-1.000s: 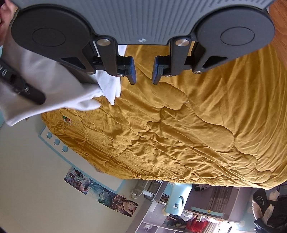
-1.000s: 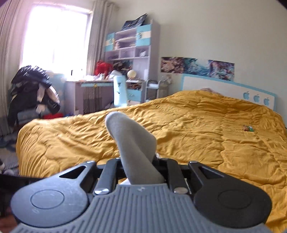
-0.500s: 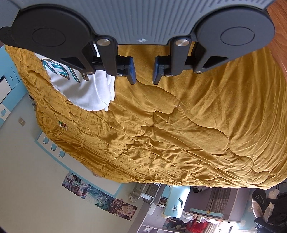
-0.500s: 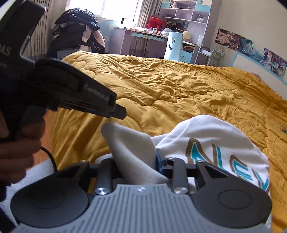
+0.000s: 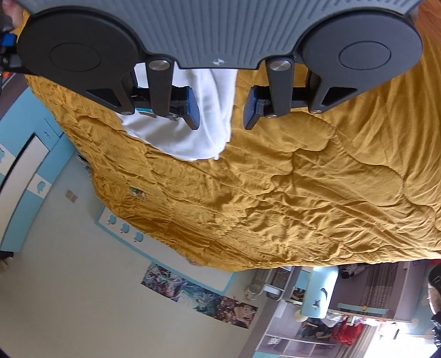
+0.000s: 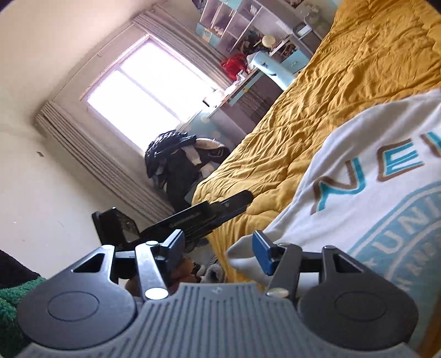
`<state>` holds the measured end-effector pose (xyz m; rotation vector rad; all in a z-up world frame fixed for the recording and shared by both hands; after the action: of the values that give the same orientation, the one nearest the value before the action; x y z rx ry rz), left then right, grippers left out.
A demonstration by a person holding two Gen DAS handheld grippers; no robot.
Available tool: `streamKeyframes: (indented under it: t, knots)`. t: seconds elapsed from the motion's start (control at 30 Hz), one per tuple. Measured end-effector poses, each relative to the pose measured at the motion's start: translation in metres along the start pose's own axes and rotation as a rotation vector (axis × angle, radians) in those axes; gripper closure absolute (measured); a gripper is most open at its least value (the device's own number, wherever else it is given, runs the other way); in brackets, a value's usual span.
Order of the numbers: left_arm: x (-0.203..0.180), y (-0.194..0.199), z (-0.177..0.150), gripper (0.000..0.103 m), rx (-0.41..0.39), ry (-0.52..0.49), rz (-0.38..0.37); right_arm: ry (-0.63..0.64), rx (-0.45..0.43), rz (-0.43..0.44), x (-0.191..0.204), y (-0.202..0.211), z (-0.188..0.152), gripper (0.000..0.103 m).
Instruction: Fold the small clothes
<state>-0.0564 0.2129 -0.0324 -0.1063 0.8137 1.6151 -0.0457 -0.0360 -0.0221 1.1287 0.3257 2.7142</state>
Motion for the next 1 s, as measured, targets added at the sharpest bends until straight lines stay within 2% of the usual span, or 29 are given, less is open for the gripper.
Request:
streamKeyframes:
  t: [0.1, 0.13, 0.2, 0.23, 0.27, 0.3, 0.33, 0.37, 0.43, 0.57, 0.73, 0.77, 0.8, 0.87, 0.9, 0.97, 1.0]
  knots:
    - [-0.025, -0.008, -0.019, 0.062, 0.052, -0.067, -0.097, 0.043, -0.061, -0.157, -0.012, 0.024, 0.004, 0.050]
    - [-0.033, -0.013, -0.032, 0.060, 0.086, -0.103, -0.123, 0.061, -0.100, -0.234, -0.019, 0.032, 0.002, 0.050]
    - [-0.042, -0.023, -0.053, 0.057, 0.139, -0.185, -0.106, 0.099, -0.166, -0.385, -0.031, 0.044, -0.006, 0.050]
    - [-0.045, -0.029, -0.063, 0.054, 0.150, -0.273, -0.052, 0.135, -0.161, -0.450, -0.037, 0.046, -0.015, 0.055]
    - [-0.048, -0.035, -0.071, 0.054, 0.151, -0.362, -0.010, 0.178, -0.120, -0.490, -0.043, 0.043, -0.025, 0.068]
    - [-0.047, -0.036, -0.074, 0.054, 0.156, -0.383, 0.000, 0.216, -0.060, -0.546, -0.052, 0.036, -0.033, 0.076]
    - [-0.045, -0.039, -0.075, 0.055, 0.172, -0.362, -0.002, 0.246, -0.008, -0.606, -0.060, 0.030, -0.040, 0.094]
    - [-0.041, -0.041, -0.073, 0.060, 0.191, -0.324, 0.000, 0.260, 0.011, -0.655, -0.068, 0.028, -0.045, 0.103]
    - [-0.032, -0.042, -0.067, 0.081, 0.191, -0.281, 0.023, 0.173, -0.022, -0.645, -0.080, 0.033, -0.046, 0.103]
    - [-0.017, -0.037, -0.056, 0.084, 0.190, -0.200, -0.024, 0.020, -0.059, -0.592, -0.098, 0.043, -0.039, 0.103]
    - [-0.016, -0.036, -0.046, 0.084, 0.191, -0.154, -0.058, 0.071, -0.089, -0.592, -0.089, 0.046, -0.030, 0.103]
    - [-0.016, -0.036, -0.044, 0.084, 0.188, -0.158, -0.061, 0.064, -0.106, -0.581, -0.085, 0.050, -0.028, 0.101]
    - [-0.016, -0.036, -0.044, 0.083, 0.187, -0.169, -0.064, 0.029, -0.131, -0.557, -0.085, 0.055, -0.025, 0.091]
    - [-0.019, -0.037, -0.044, 0.083, 0.200, -0.229, -0.072, -0.071, -0.193, -0.468, -0.087, 0.064, -0.019, 0.034]
    - [-0.021, -0.037, -0.044, 0.082, 0.197, -0.254, -0.074, -0.104, -0.218, -0.449, -0.087, 0.069, -0.016, 0.021]
    - [-0.016, -0.033, -0.037, 0.080, 0.158, -0.216, -0.066, -0.099, -0.254, -0.535, -0.088, 0.079, -0.011, 0.021]
    - [-0.012, -0.031, -0.033, 0.058, 0.136, -0.181, -0.055, -0.072, -0.256, -0.606, -0.090, 0.084, -0.009, 0.020]
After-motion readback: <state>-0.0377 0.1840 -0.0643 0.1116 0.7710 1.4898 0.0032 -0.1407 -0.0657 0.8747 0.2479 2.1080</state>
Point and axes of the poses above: each gripper's, at about its wrist camera, not at the fingertips, and y roughly against the way its jaws point, x to its left, z to its top, the point moved 6 cm from there along -y, roughly the way its jaws point, and after that the axes turned 7 degrees about y, right-handed, at the moved point
